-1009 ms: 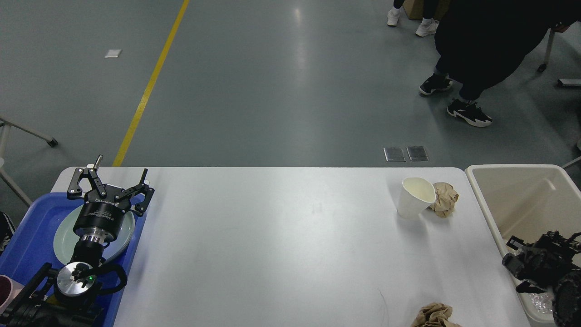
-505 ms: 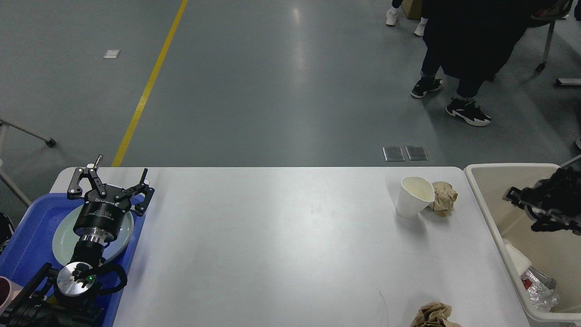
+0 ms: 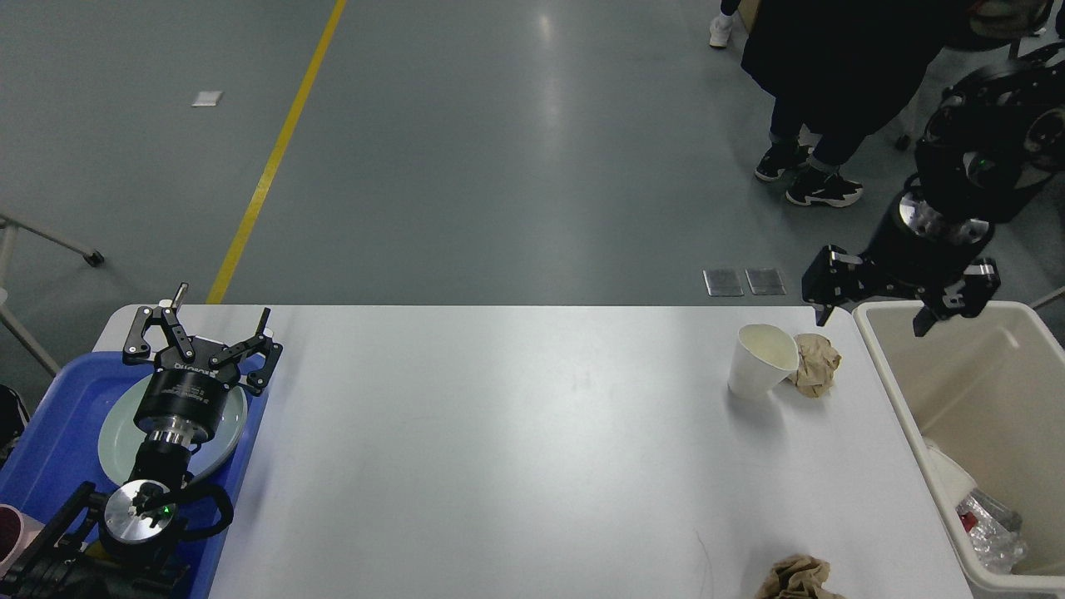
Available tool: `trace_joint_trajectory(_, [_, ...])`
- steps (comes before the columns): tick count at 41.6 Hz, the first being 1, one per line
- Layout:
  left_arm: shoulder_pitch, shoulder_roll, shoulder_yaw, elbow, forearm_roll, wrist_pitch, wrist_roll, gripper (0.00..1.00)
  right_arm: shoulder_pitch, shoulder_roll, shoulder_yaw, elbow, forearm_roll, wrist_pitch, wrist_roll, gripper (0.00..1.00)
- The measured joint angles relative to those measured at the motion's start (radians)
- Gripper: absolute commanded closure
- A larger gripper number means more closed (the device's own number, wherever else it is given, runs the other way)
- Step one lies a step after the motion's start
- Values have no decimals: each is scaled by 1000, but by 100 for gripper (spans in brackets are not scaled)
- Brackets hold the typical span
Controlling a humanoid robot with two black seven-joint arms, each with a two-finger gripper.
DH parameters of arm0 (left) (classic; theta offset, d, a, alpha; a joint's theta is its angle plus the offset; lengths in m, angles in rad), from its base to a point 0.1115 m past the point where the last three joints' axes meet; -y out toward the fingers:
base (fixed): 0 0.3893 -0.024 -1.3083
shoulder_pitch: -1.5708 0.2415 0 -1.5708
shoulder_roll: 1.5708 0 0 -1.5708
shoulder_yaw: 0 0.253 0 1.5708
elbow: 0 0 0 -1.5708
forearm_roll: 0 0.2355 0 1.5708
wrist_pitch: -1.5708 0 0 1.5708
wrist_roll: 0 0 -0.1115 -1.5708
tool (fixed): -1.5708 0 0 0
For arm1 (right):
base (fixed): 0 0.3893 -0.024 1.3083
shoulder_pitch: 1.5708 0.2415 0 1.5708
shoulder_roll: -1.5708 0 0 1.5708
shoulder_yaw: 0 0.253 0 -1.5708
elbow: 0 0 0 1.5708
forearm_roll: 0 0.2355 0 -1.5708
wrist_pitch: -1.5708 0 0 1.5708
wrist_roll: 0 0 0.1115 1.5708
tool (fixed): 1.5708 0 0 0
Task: Tidy desktop
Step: 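Raise the right gripper out of the bin toward the farther paper cup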
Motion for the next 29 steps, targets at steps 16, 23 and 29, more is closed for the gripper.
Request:
trace_joint_trajectory(16, [1,0,0,0,0,0,0,4,392,75,24,334,18,51,-1,0])
trace_joint_trajectory(23, [1,0,0,0,0,0,0,4,410,83,26,384,22,17,-2,0])
trace_joint_trajectory(29, [1,0,0,0,0,0,0,4,432,80,26,434,25,-33,-3,0])
